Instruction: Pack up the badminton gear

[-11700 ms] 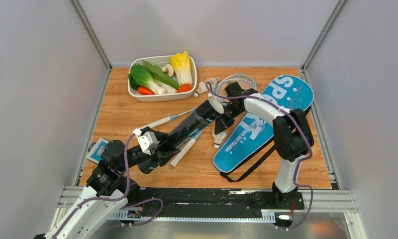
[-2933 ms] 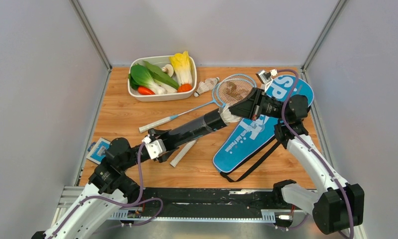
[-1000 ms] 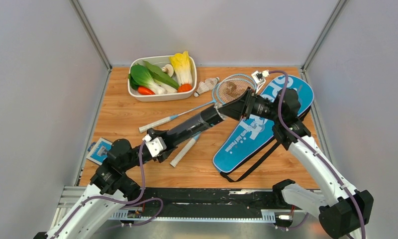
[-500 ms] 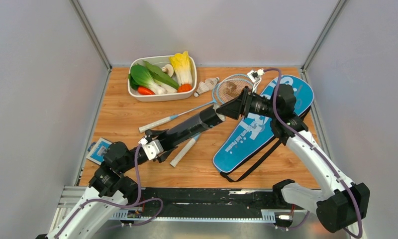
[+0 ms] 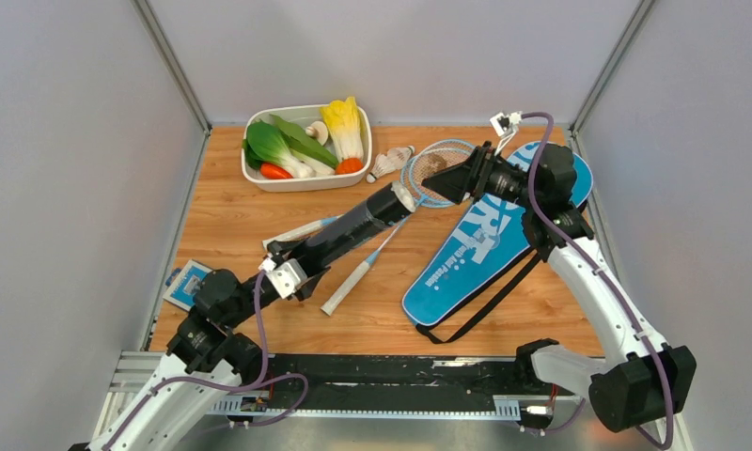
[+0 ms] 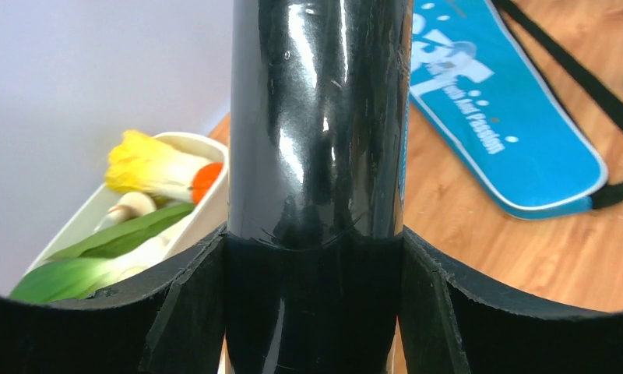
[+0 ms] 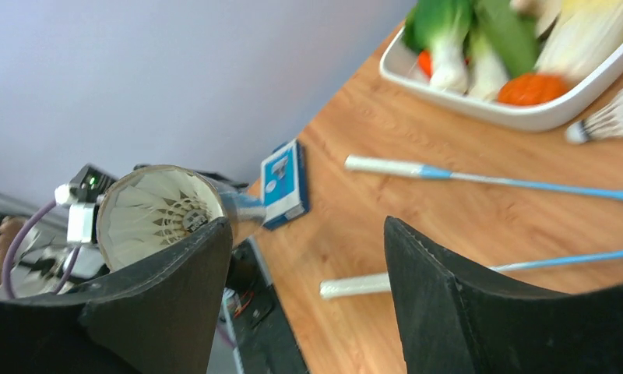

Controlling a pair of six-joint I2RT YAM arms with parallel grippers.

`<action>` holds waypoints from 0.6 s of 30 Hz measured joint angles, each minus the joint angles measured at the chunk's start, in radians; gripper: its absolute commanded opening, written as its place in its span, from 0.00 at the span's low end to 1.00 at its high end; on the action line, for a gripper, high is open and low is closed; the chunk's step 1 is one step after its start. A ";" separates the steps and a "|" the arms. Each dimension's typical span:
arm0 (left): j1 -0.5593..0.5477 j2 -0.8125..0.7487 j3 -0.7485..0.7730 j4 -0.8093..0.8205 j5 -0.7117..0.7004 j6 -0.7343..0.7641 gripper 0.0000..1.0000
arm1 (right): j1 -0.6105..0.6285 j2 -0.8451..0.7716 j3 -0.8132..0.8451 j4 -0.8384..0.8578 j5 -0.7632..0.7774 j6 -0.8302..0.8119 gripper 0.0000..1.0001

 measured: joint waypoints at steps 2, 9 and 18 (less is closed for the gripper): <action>0.000 -0.024 -0.003 0.000 -0.056 0.011 0.36 | -0.025 0.005 0.022 0.014 0.037 -0.006 0.75; 0.000 -0.079 -0.023 0.017 -0.197 0.028 0.37 | -0.064 0.248 0.186 0.122 0.087 -0.054 0.74; 0.000 -0.177 -0.055 0.075 -0.240 0.021 0.37 | -0.080 0.806 0.491 0.128 0.147 -0.144 0.49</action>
